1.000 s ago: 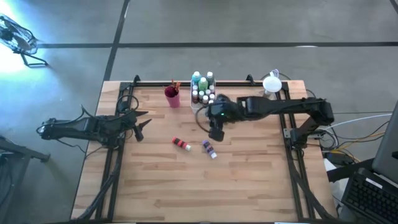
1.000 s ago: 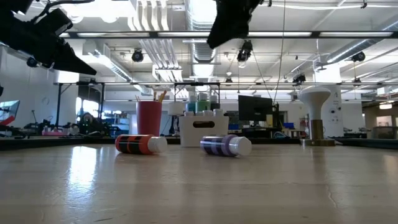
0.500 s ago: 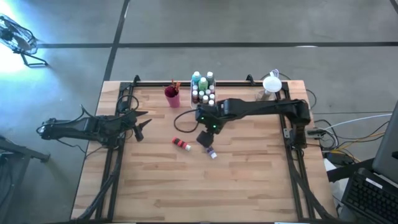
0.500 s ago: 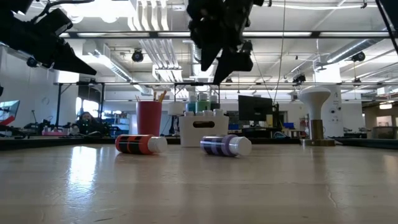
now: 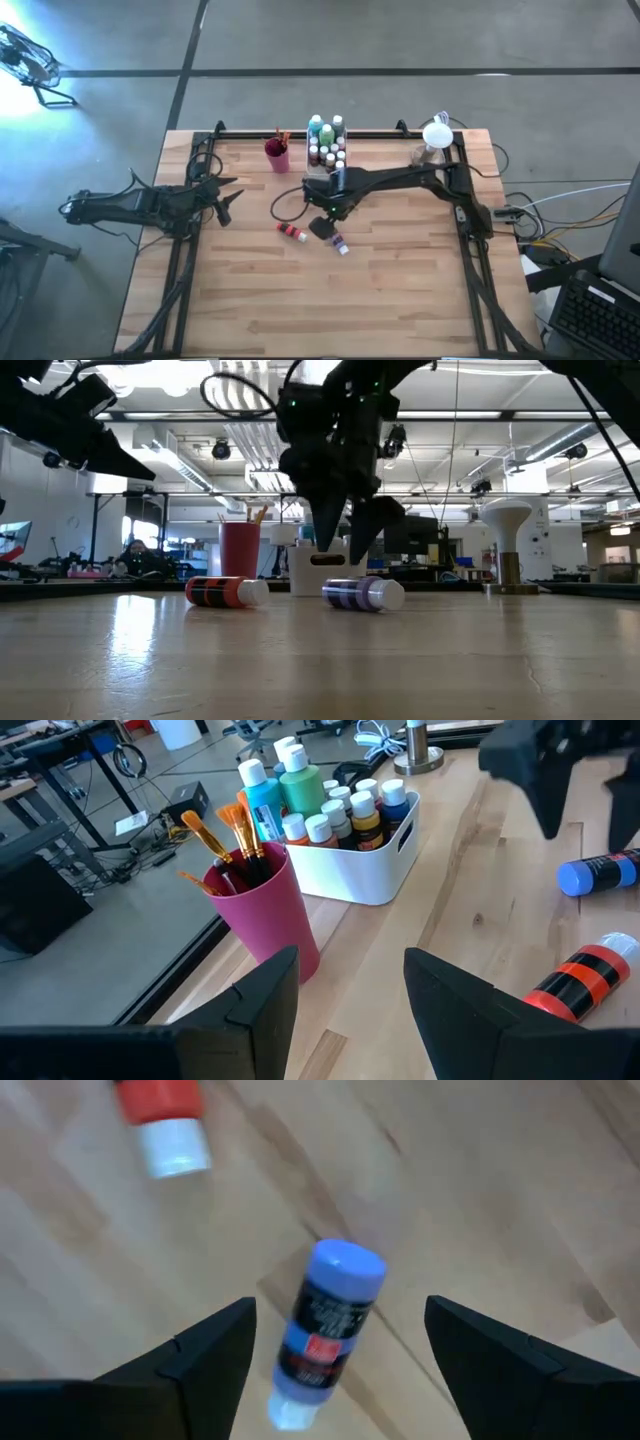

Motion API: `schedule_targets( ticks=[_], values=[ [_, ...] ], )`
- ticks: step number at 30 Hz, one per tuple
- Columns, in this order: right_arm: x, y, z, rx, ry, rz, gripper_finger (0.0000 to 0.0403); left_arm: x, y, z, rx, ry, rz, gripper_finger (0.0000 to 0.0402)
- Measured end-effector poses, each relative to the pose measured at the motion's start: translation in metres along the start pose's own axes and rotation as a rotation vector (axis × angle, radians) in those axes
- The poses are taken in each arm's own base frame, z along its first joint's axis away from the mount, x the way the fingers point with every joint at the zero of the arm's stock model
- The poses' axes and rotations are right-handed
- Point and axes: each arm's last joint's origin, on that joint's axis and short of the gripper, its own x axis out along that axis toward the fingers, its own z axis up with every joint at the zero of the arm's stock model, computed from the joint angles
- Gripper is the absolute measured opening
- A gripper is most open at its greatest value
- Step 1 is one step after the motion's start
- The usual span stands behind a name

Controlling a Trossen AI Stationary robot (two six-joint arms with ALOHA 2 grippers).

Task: Pick & Place Paint Supplies
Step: Put the violet paint bottle into the white bin

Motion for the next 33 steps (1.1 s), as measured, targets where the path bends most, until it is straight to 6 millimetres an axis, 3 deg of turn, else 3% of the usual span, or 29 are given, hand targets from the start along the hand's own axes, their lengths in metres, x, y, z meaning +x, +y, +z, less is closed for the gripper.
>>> schedule_targets(
  ticks=[17, 22, 27, 30, 33],
  values=[
    [0.049, -0.008, 0.003, 0.049, 0.043, -0.13, 0.0232, 0.0, 0.0, 0.0, 0.01, -0.001, 0.001, 0.0188],
    [0.05, -0.007, 0.003, 0.001, 0.045, -0.132, 0.0236, 0.0, 0.0, 0.002, 0.017, -0.013, 0.002, 0.0188],
    [0.029, -0.008, 0.013, -0.189, -0.046, -0.177, 0.0253, 0.0, 0.0, 0.002, 0.017, -0.014, 0.001, 0.0188],
    [0.002, -0.003, 0.017, -0.391, -0.072, -0.173, 0.0263, 0.0, 0.0, 0.002, 0.015, -0.015, 0.001, 0.0188],
    [-0.027, 0.001, 0.009, -0.594, 0.015, -0.203, 0.027, 0.0, 0.0, 0.002, 0.014, -0.016, 0.001, 0.0188]
  ],
)
